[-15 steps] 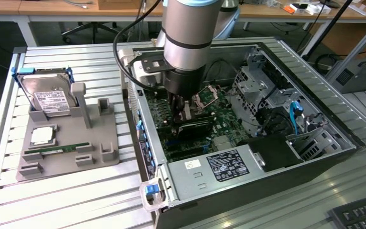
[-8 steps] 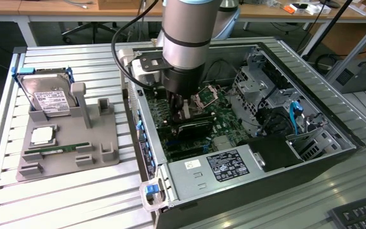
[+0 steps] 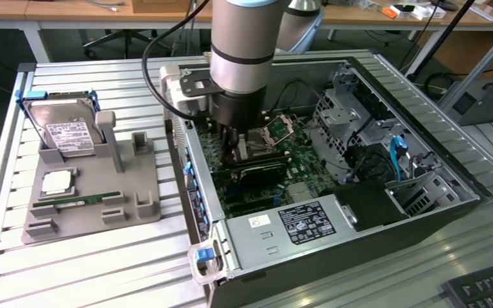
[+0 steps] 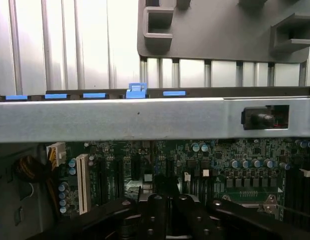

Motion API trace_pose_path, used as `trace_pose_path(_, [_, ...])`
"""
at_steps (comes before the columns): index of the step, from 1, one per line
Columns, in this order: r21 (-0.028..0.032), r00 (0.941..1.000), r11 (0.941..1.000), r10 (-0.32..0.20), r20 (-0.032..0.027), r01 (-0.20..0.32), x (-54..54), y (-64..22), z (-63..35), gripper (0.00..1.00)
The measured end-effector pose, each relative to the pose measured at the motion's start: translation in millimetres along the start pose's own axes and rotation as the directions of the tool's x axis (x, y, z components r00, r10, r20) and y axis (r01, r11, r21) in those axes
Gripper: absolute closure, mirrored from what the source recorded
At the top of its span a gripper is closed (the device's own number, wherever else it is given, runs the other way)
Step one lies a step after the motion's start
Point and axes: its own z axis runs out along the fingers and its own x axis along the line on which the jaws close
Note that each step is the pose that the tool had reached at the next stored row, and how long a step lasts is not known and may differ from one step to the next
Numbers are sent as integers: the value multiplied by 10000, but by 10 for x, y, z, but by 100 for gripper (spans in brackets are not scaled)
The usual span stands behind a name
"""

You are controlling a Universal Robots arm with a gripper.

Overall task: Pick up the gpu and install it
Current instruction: 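Press down on the gpu until it lock into place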

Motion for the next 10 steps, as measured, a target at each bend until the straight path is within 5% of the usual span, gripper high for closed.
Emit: trace_pose_path(10, [-1, 10000, 10000, -1, 0, 1, 22, 71, 82, 89])
